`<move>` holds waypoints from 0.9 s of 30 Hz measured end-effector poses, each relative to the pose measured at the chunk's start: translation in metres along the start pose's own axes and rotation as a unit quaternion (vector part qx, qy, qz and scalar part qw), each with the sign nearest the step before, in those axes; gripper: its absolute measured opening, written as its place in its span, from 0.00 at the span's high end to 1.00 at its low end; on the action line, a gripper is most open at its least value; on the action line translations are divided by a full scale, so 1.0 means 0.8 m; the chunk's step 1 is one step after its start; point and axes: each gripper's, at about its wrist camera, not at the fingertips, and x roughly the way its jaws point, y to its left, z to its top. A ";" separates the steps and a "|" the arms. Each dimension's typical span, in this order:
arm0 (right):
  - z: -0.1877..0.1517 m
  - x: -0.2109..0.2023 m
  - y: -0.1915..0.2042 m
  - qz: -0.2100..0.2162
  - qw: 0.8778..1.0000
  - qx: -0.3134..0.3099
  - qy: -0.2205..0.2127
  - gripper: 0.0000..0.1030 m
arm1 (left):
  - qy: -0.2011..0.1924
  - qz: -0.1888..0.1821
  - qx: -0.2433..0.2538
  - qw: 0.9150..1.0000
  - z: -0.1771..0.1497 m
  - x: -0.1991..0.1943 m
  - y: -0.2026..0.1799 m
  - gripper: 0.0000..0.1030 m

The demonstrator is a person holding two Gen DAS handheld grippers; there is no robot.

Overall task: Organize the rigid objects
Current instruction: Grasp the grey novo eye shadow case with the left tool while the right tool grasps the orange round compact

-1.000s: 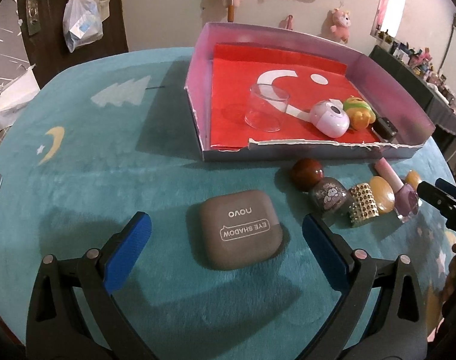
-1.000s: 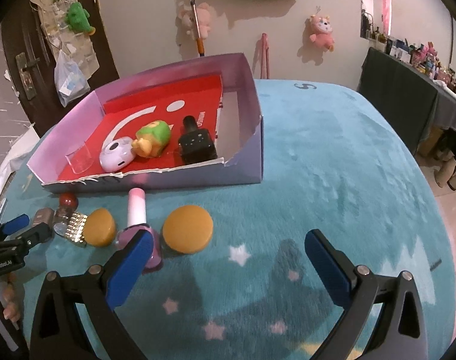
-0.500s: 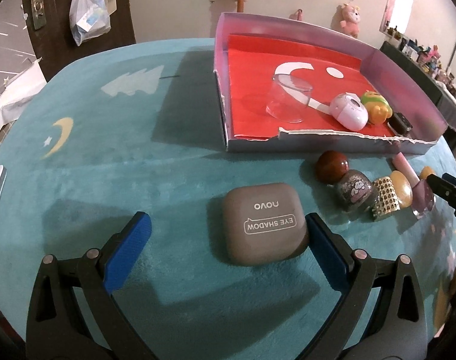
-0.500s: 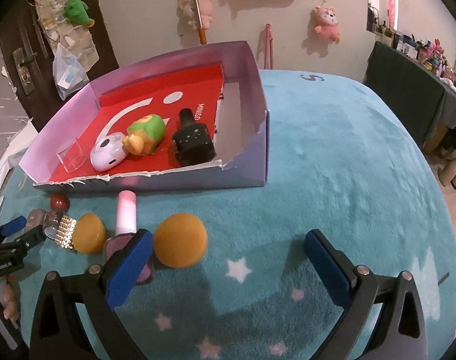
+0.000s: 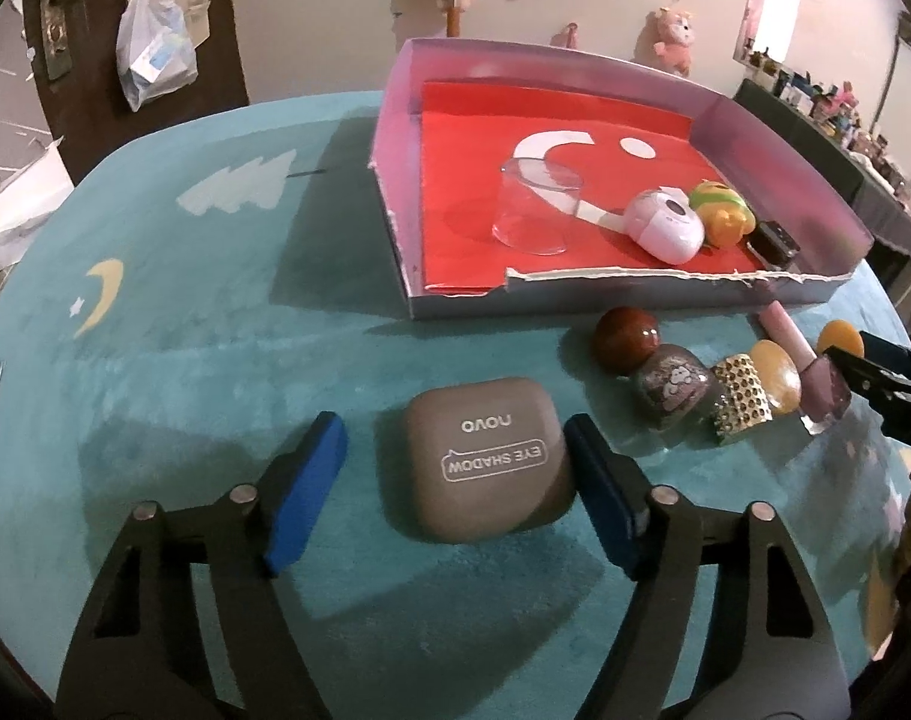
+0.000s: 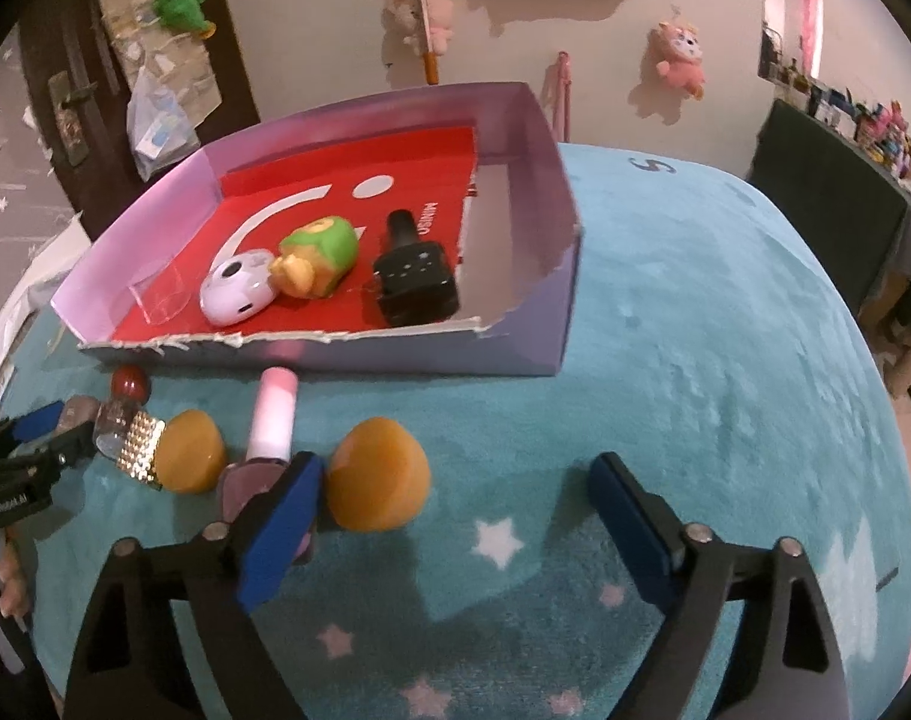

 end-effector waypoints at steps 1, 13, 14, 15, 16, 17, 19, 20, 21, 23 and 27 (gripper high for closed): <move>0.000 -0.001 0.002 0.002 1.000 -0.002 -0.001 0.17 | 0.000 -0.001 0.001 1.000 0.000 0.000 -0.001 0.30; -0.002 -0.003 0.007 0.000 1.000 -0.013 -0.001 0.19 | 0.000 -0.005 -0.001 1.000 0.000 0.000 -0.002 0.30; -0.002 -0.002 0.006 0.001 1.000 -0.012 0.000 0.19 | 0.000 -0.007 -0.001 1.000 0.000 0.000 -0.002 0.30; -0.001 -0.001 0.005 0.004 1.000 -0.011 0.001 0.19 | 0.001 -0.011 -0.001 1.000 0.000 0.000 -0.002 0.30; -0.001 -0.001 0.005 0.004 1.000 -0.011 0.001 0.19 | 0.001 -0.014 -0.002 1.000 0.000 -0.001 -0.002 0.30; -0.001 -0.001 0.005 0.003 1.000 -0.012 0.000 0.19 | 0.002 -0.016 -0.002 1.000 0.000 -0.001 -0.003 0.30; -0.001 -0.001 0.006 0.005 1.000 -0.015 -0.002 0.24 | 0.002 -0.022 -0.004 1.000 -0.001 -0.002 -0.003 0.32; -0.001 -0.001 0.006 0.010 1.000 -0.016 -0.003 0.29 | 0.002 -0.023 -0.004 1.000 -0.001 -0.002 -0.003 0.37; -0.001 -0.001 0.007 0.011 1.000 -0.018 -0.004 0.32 | 0.002 -0.025 -0.003 1.000 -0.001 -0.003 -0.004 0.44; -0.001 -0.002 0.008 0.019 1.000 -0.023 -0.005 0.44 | 0.002 -0.026 0.000 1.000 -0.001 -0.004 -0.006 0.49; -0.002 -0.008 0.012 0.035 0.999 -0.026 -0.009 0.61 | -0.006 -0.038 0.002 0.999 0.000 -0.015 -0.010 0.49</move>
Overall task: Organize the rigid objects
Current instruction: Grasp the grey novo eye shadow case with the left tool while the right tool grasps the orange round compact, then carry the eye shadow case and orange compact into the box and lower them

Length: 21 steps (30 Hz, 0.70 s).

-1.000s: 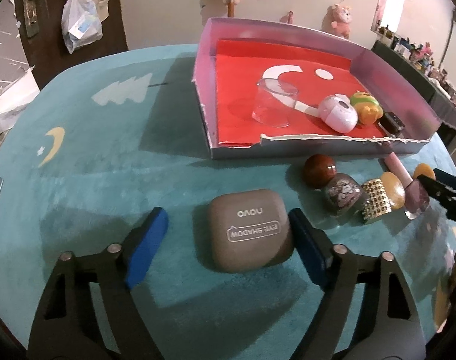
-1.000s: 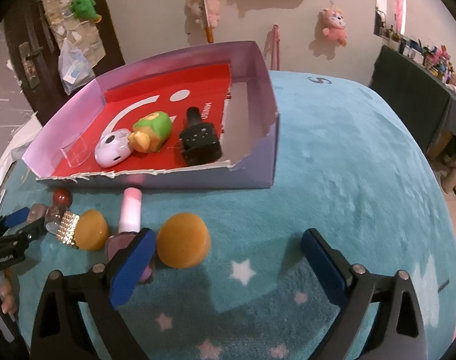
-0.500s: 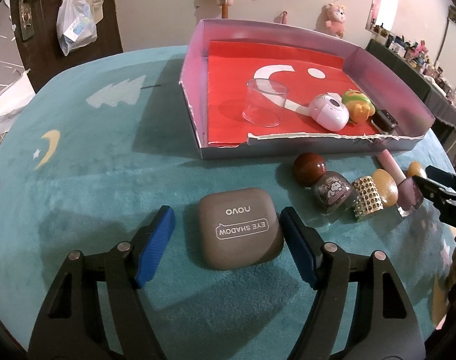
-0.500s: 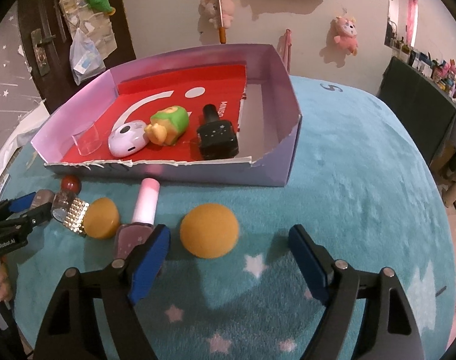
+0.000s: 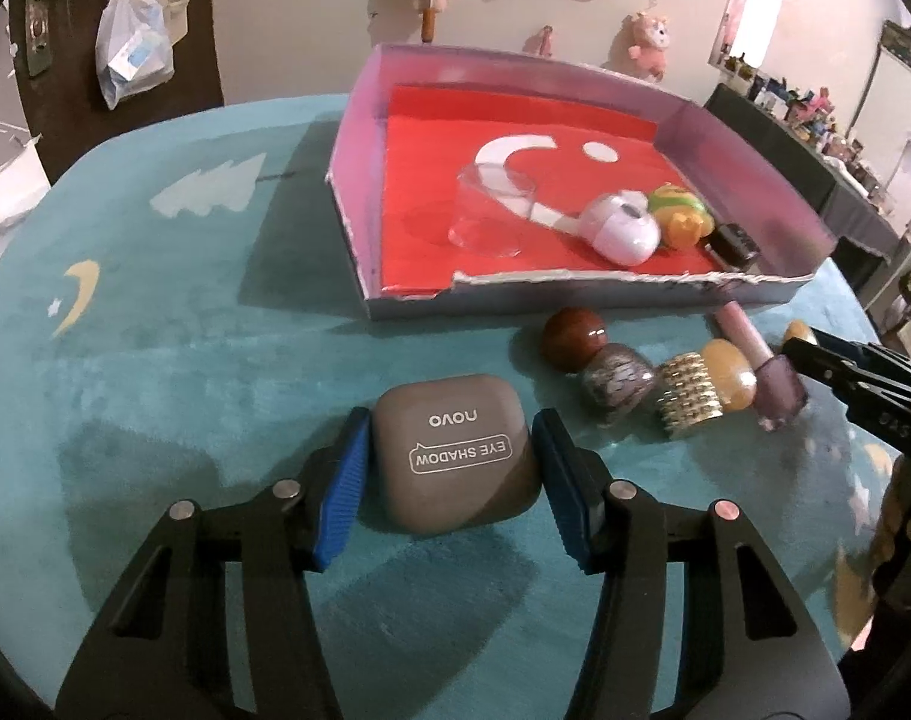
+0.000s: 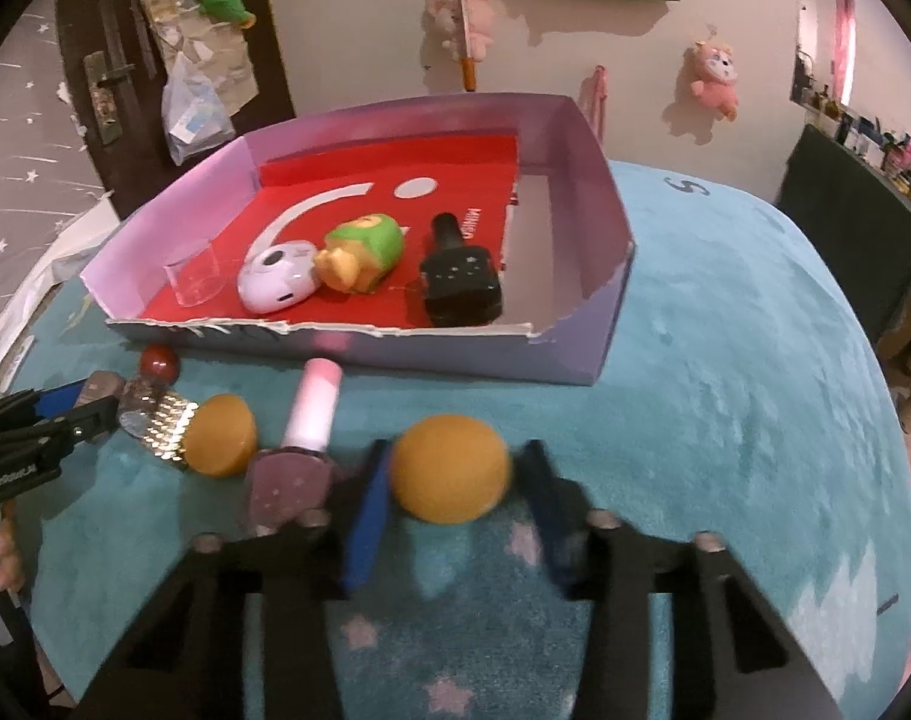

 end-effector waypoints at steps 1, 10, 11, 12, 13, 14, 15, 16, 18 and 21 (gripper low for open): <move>0.001 -0.003 0.000 0.001 1.000 -0.001 -0.003 0.61 | -0.004 0.000 0.002 1.000 0.001 -0.004 -0.002 0.49; 0.010 -0.029 0.002 0.009 1.000 -0.002 -0.028 0.61 | -0.025 -0.019 0.018 0.999 0.012 -0.025 -0.017 0.49; 0.009 -0.029 0.003 0.011 1.000 -0.001 -0.026 0.61 | -0.026 -0.020 0.021 0.999 0.013 -0.026 -0.018 0.49; 0.009 -0.029 0.003 0.012 1.000 -0.001 -0.026 0.61 | -0.028 -0.023 0.024 0.999 0.016 -0.028 -0.021 0.49; 0.010 -0.029 0.004 0.014 1.000 -0.002 -0.025 0.61 | -0.030 -0.025 0.027 0.999 0.018 -0.031 -0.023 0.49; 0.012 -0.030 0.006 0.017 0.999 -0.005 -0.028 0.61 | -0.034 -0.027 0.031 0.999 0.023 -0.034 -0.025 0.49; 0.016 -0.033 0.008 0.022 0.999 -0.008 -0.030 0.61 | -0.041 -0.028 0.037 0.998 0.030 -0.038 -0.029 0.49; 0.020 -0.034 0.009 0.026 0.999 -0.010 -0.032 0.61 | -0.050 -0.032 0.045 0.997 0.038 -0.043 -0.033 0.49; 0.038 -0.041 0.016 0.035 0.998 -0.023 -0.044 0.61 | -0.058 -0.044 0.061 0.995 0.059 -0.047 -0.041 0.49; 0.069 -0.043 0.024 0.052 0.996 -0.042 -0.052 0.61 | -0.061 -0.062 0.089 0.992 0.097 -0.044 -0.051 0.49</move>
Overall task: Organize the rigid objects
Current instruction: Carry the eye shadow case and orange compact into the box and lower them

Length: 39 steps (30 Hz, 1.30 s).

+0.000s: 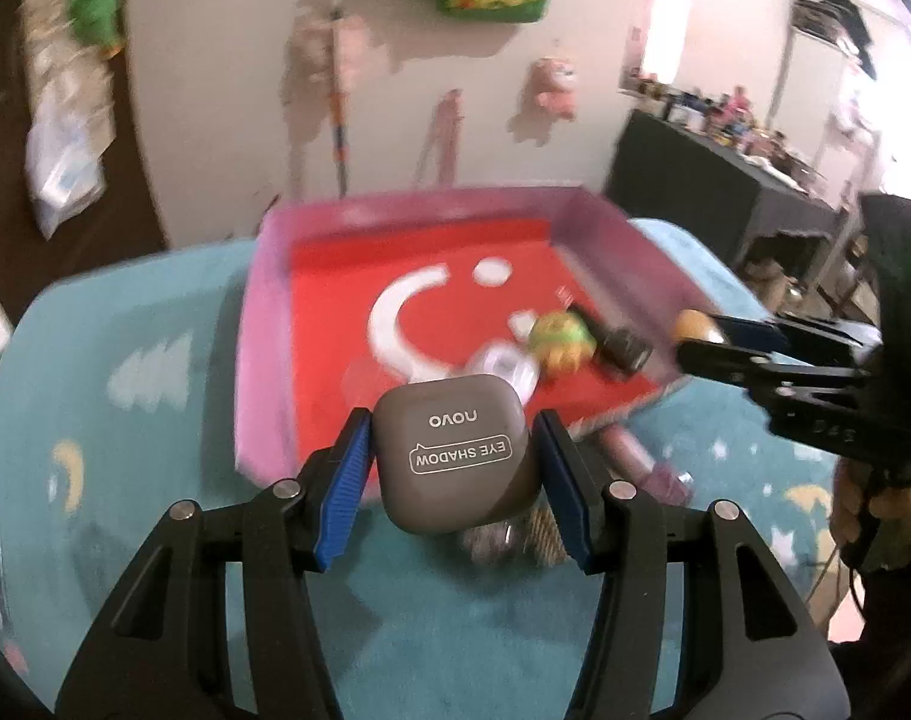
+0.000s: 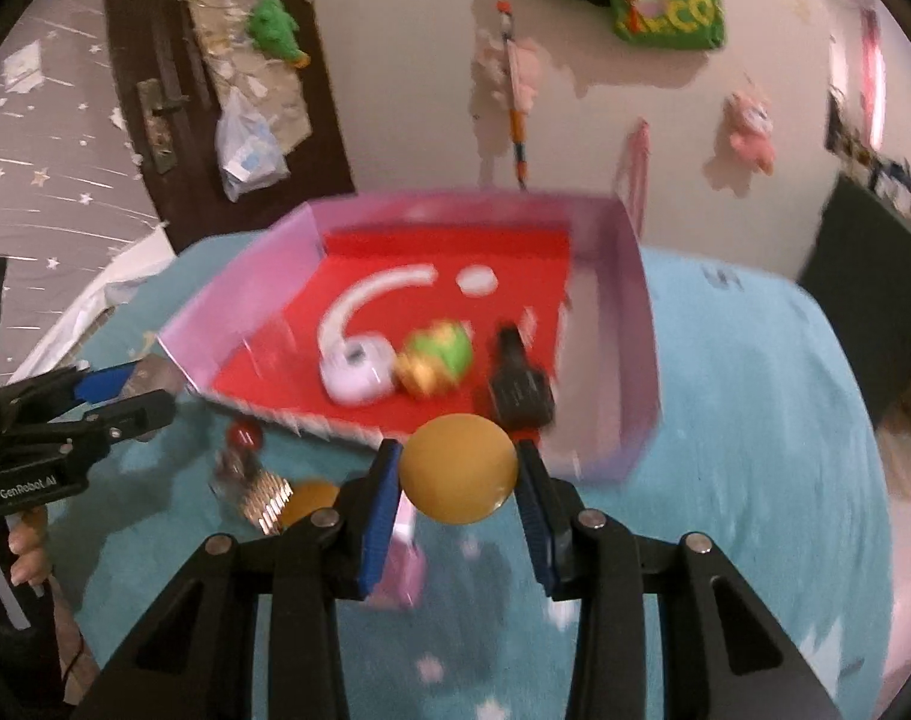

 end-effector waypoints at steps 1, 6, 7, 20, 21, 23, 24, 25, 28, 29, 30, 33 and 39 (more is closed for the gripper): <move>0.013 0.003 0.001 0.005 1.000 -0.005 0.000 0.61 | 0.003 0.000 0.010 1.000 0.013 0.006 -0.001 0.49; 0.071 0.040 0.002 0.024 0.999 -0.027 0.026 0.61 | 0.044 -0.019 0.060 0.997 0.061 0.050 -0.006 0.49; 0.080 0.051 0.001 0.029 0.999 -0.028 0.036 0.61 | 0.058 -0.020 0.069 0.996 0.068 0.063 -0.006 0.49; 0.121 0.173 -0.025 0.052 0.985 -0.050 0.158 0.61 | 0.179 -0.036 0.105 0.978 0.088 0.176 0.019 0.49; 0.122 0.177 -0.025 0.053 0.984 -0.053 0.162 0.61 | 0.185 -0.037 0.105 0.976 0.088 0.181 0.020 0.49; 0.124 0.187 -0.021 0.057 0.981 -0.060 0.173 0.61 | 0.195 -0.040 0.106 0.974 0.089 0.190 0.023 0.49; 0.125 0.192 -0.019 0.058 0.980 -0.065 0.177 0.61 | 0.197 -0.040 0.107 0.974 0.090 0.193 0.024 0.49; 0.125 0.195 -0.016 0.058 0.979 -0.070 0.181 0.61 | 0.200 -0.039 0.107 0.973 0.090 0.197 0.026 0.49; 0.125 0.204 -0.013 0.056 0.977 -0.080 0.190 0.61 | 0.211 -0.041 0.103 0.971 0.087 0.204 0.029 0.49; 0.124 0.207 -0.012 0.054 0.976 -0.081 0.193 0.61 | 0.212 -0.040 0.103 0.971 0.087 0.205 0.029 0.49; 0.124 0.209 -0.013 0.054 0.976 -0.081 0.195 0.61 | 0.214 -0.041 0.102 0.971 0.086 0.207 0.029 0.49; 0.122 0.215 -0.013 0.049 0.974 -0.085 0.205 0.61 | 0.220 -0.043 0.102 0.969 0.087 0.213 0.030 0.49; 0.118 0.220 -0.011 0.044 0.971 -0.097 0.212 0.61 | 0.226 -0.040 0.104 0.968 0.090 0.218 0.030 0.49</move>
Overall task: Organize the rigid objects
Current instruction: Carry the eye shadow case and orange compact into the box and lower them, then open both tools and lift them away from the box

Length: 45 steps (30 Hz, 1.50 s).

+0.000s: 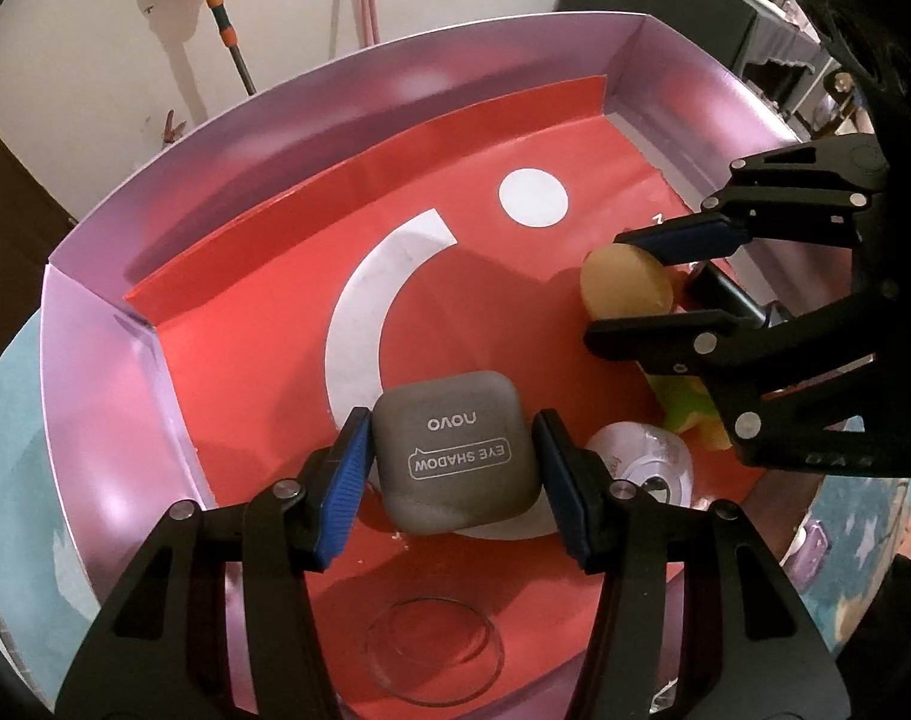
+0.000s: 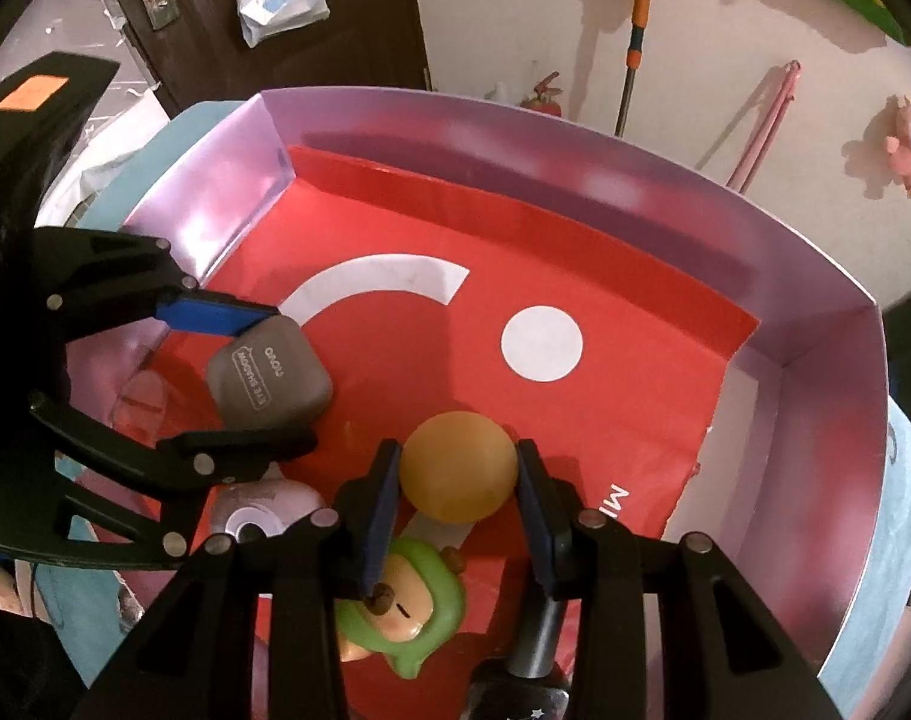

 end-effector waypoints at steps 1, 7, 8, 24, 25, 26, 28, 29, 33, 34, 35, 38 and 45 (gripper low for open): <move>0.000 0.000 0.001 -0.001 1.000 -0.002 0.001 0.61 | 0.000 0.001 0.001 1.000 0.000 0.000 0.000 0.49; 0.004 0.005 0.009 -0.008 1.000 -0.009 0.002 0.61 | -0.001 0.007 0.003 1.000 -0.001 0.002 -0.007 0.49; 0.004 0.005 0.009 -0.007 1.000 -0.007 0.002 0.61 | -0.001 0.007 0.003 1.000 -0.003 0.000 -0.009 0.49; -0.001 0.006 0.010 -0.004 1.000 -0.006 0.004 0.56 | -0.004 0.003 -0.013 1.000 -0.001 -0.003 0.001 0.44; -0.001 0.006 0.008 -0.004 1.000 -0.007 0.004 0.55 | -0.007 0.003 -0.014 1.000 -0.002 -0.005 0.002 0.43; -0.001 0.006 0.009 -0.005 1.000 -0.008 0.004 0.54 | -0.009 0.004 -0.015 1.000 -0.002 -0.006 0.002 0.42; -0.002 0.005 0.009 -0.005 1.000 -0.008 0.005 0.54 | -0.015 0.004 -0.017 1.000 -0.003 -0.010 0.004 0.38; -0.002 0.004 0.009 -0.005 1.000 -0.007 0.004 0.54 | -0.018 0.003 -0.018 1.000 -0.003 -0.013 0.004 0.37; -0.002 -0.007 0.008 -0.007 1.000 -0.001 -0.005 0.51 | -0.040 0.000 -0.023 0.999 -0.008 -0.031 0.004 0.35; -0.003 -0.011 0.008 -0.008 1.000 0.001 -0.008 0.47 | -0.047 -0.002 -0.025 0.999 -0.009 -0.037 0.003 0.34; -0.003 -0.016 0.007 -0.009 1.000 0.004 -0.012 0.45 | -0.054 -0.001 -0.027 0.998 -0.011 -0.042 0.003 0.29; -0.007 -0.033 0.009 -0.013 1.000 0.010 -0.021 0.44 | -0.072 0.004 -0.033 0.997 -0.016 -0.057 0.002 0.27; -0.025 -0.095 0.023 -0.020 0.998 0.021 -0.060 0.30 | -0.139 0.020 -0.059 0.988 -0.048 -0.115 -0.018 0.21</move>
